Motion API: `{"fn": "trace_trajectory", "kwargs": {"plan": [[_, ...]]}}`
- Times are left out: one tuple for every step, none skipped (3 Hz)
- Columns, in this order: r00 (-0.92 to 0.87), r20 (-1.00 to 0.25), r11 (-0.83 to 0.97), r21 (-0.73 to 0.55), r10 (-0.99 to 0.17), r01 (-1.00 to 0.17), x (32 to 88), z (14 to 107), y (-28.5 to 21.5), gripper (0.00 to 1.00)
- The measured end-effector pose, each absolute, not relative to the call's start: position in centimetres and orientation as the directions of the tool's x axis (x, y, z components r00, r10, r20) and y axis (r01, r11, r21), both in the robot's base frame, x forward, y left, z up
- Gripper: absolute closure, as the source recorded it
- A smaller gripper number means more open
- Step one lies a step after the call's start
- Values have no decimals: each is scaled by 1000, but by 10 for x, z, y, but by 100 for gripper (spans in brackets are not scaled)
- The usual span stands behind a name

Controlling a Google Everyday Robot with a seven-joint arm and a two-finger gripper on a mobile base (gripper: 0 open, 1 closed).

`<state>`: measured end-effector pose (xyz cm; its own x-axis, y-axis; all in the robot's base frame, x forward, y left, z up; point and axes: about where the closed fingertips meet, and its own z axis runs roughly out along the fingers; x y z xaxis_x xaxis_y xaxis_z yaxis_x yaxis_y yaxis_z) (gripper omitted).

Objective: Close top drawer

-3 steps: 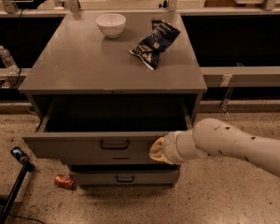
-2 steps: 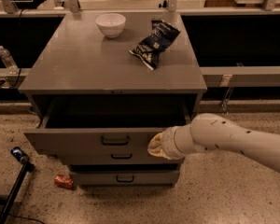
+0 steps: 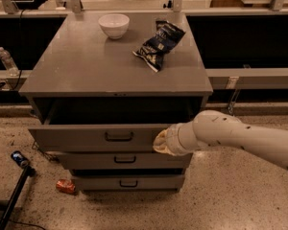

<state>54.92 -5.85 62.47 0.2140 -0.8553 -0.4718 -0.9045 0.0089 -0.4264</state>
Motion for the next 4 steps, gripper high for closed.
{"fn": "trace_trajectory", "kwargs": {"plan": [[210, -442, 7, -439, -872, -898, 563, 621, -66, 100], [198, -415, 11, -450, -888, -893, 579, 615, -71, 100], [184, -390, 22, -468, -902, -883, 590, 618, -80, 100], [160, -456, 55, -423, -876, -904, 582, 637, -92, 100]]}}
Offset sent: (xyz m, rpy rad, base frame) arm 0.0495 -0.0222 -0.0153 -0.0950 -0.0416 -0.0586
